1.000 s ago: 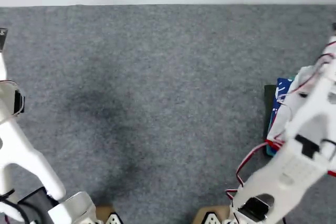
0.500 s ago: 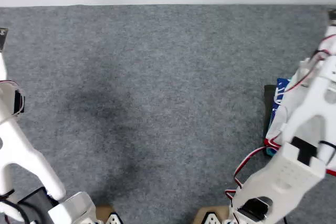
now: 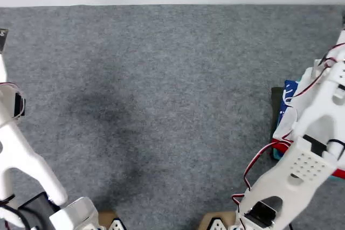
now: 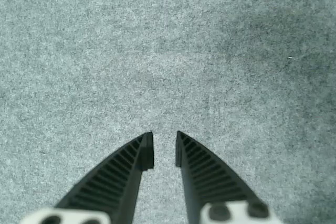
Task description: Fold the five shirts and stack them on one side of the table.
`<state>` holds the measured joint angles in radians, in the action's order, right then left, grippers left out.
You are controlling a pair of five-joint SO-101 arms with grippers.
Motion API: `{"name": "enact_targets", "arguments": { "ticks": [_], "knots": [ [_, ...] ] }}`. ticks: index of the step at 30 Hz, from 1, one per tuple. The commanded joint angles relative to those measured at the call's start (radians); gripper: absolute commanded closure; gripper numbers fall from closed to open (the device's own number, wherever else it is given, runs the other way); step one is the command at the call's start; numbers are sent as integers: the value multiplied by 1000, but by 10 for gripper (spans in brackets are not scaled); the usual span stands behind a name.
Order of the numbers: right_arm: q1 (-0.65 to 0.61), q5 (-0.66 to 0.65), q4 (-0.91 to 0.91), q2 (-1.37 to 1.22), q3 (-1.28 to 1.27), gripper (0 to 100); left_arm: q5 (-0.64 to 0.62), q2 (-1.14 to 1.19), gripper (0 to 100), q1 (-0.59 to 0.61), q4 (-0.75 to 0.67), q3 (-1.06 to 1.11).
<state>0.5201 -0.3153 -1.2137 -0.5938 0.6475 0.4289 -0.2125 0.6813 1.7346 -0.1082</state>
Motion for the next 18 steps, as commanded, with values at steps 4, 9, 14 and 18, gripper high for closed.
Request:
{"name": "enact_targets", "arguments": {
  "ticks": [4,9,14,18],
  "knots": [
    [1,5,-245,194,104,990,3,-35,924,-6,20,-2],
    [-24,3,-526,223,104,990,3,-35,924,-8,20,-2],
    [5,3,-581,225,60,990,3,-35,924,-8,20,-2],
    [16,3,-581,216,-6,990,3,-34,924,-8,20,-2]
  ]
}}
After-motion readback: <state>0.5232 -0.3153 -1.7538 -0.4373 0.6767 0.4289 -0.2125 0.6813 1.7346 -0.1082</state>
